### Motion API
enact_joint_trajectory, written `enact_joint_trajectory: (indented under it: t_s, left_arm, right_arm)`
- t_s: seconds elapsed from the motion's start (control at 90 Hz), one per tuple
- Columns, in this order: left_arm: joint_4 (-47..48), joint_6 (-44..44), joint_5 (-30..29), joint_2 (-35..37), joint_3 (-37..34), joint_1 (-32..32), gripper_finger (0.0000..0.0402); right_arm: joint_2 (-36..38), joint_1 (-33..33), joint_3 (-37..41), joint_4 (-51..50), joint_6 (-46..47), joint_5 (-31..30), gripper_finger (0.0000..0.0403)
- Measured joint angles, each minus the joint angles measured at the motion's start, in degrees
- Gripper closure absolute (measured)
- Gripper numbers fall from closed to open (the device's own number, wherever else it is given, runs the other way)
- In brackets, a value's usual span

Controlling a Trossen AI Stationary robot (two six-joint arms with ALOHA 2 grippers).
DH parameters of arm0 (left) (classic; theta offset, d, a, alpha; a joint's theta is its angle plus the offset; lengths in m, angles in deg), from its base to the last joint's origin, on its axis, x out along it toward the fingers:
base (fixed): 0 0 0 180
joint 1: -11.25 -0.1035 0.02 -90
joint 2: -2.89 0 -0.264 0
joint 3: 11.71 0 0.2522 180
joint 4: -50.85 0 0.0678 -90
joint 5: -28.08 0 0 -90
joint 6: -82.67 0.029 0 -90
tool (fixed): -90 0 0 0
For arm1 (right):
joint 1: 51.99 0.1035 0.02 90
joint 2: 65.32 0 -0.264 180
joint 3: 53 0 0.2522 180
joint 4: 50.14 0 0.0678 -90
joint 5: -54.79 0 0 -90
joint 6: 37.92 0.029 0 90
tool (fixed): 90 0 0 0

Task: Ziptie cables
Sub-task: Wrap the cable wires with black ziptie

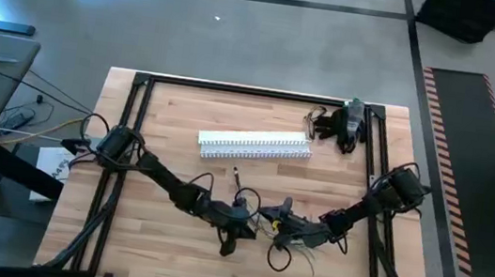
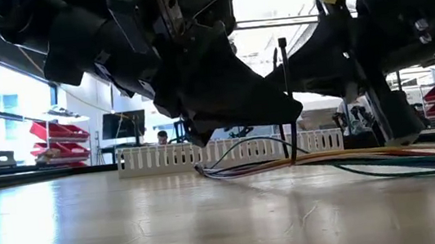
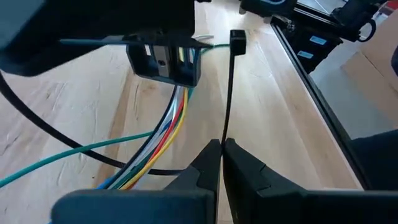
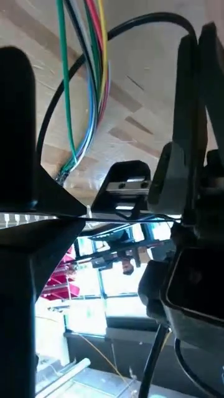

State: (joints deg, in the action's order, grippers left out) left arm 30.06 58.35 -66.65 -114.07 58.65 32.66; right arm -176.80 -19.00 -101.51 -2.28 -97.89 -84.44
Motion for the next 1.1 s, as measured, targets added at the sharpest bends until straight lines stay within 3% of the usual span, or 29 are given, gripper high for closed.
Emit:
enact_joint_trajectory:
  t_s: [1.1]
  left_arm:
    - [0.0, 0.0, -0.5, 0.0, 0.0, 0.0, 0.0402]
  right_arm:
    - [0.0, 1.9, 0.0, 0.3, 1.0, -0.4, 0.0403]
